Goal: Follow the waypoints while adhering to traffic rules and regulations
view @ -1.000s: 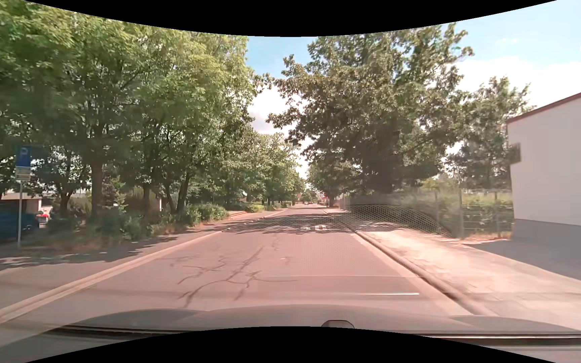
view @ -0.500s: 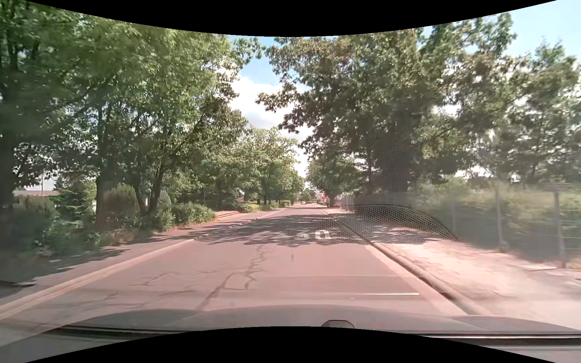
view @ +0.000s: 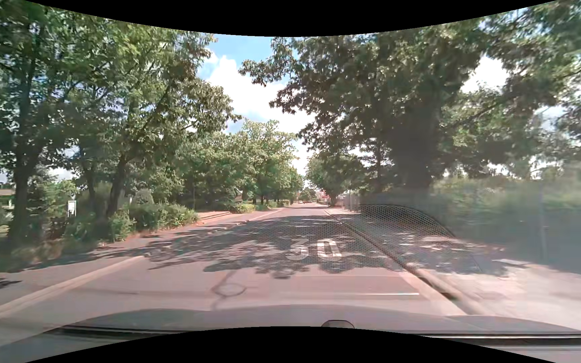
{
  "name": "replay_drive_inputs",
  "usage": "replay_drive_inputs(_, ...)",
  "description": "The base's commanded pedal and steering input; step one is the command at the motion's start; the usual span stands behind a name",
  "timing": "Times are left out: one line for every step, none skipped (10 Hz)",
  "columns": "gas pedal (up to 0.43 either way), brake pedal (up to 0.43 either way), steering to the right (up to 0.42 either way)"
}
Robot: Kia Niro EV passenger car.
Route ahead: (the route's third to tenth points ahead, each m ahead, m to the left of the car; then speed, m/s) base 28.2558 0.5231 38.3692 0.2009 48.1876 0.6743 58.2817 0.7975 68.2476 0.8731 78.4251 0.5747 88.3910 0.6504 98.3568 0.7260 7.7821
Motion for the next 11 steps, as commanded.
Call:
replay_drive_inputs(0.02,0.0,-0.005)
replay_drive_inputs(0.02,0.0,-0.005)
replay_drive_inputs(0.02,0.0,-0.005)
replay_drive_inputs(0.02,0.0,-0.005)
replay_drive_inputs(0.02,0.0,-0.005)
replay_drive_inputs(0.02,0.0,-0.005)
replay_drive_inputs(0.02,0.0,-0.005)
replay_drive_inputs(0.02,0.0,-0.005)
replay_drive_inputs(0.02,0.0,-0.005)
replay_drive_inputs(0.02,0.0,-0.004)
replay_drive_inputs(0.02,0.0,-0.004)
